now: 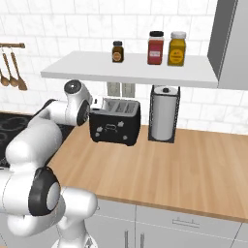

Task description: Start the toaster. Once the lever pops up, take the bread to the plate on the dining counter.

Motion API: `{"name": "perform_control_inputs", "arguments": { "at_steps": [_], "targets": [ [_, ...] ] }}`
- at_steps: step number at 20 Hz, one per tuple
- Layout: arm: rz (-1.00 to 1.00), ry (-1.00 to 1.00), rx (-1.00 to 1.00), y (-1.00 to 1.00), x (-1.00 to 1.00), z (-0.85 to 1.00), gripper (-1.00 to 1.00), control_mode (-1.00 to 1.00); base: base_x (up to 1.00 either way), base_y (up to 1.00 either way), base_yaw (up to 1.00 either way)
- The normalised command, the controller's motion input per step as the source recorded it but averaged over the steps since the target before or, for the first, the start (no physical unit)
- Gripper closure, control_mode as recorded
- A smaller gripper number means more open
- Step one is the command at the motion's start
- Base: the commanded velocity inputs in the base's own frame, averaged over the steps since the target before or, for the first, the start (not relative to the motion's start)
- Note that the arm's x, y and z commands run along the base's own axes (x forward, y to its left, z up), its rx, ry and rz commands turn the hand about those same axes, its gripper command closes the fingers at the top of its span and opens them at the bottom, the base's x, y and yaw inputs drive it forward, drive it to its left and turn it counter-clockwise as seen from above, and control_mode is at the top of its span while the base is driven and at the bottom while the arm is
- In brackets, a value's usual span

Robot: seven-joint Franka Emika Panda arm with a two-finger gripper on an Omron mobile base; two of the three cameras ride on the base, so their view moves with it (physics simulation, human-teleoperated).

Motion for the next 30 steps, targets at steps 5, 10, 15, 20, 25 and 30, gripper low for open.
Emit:
{"name": "perform_control_inputs", "arguments": {
  "at_steps": [5, 10, 15, 20, 25, 30],
  "targets": [
    [-0.03, -0.08, 0.00, 0.01, -0.47, 0.72, 1.00, -1.00, 0.00, 0.00, 0.00],
    [-0.02, -0.05, 0.00, 0.20, -0.36, 0.40, 1.00, -1.00, 0.00, 0.00, 0.00],
    [-0.04, 0.00, 0.00, 0.36, -0.04, -0.01, 1.00, -1.00, 0.00, 0.00, 0.00],
    [-0.03, -0.05, 0.00, 0.16, 0.00, -0.27, -1.00, -1.00, 0.00, 0.00, 0.00],
    [-0.15, -0.11, -0.11, 0.23, -0.02, -0.02, -1.00, -1.00, 0.00, 0.00, 0.00],
    [-0.25, -0.02, -0.06, 0.06, 0.00, -0.01, -1.00, -1.00, 0.00, 0.00, 0.00]
  ]
}}
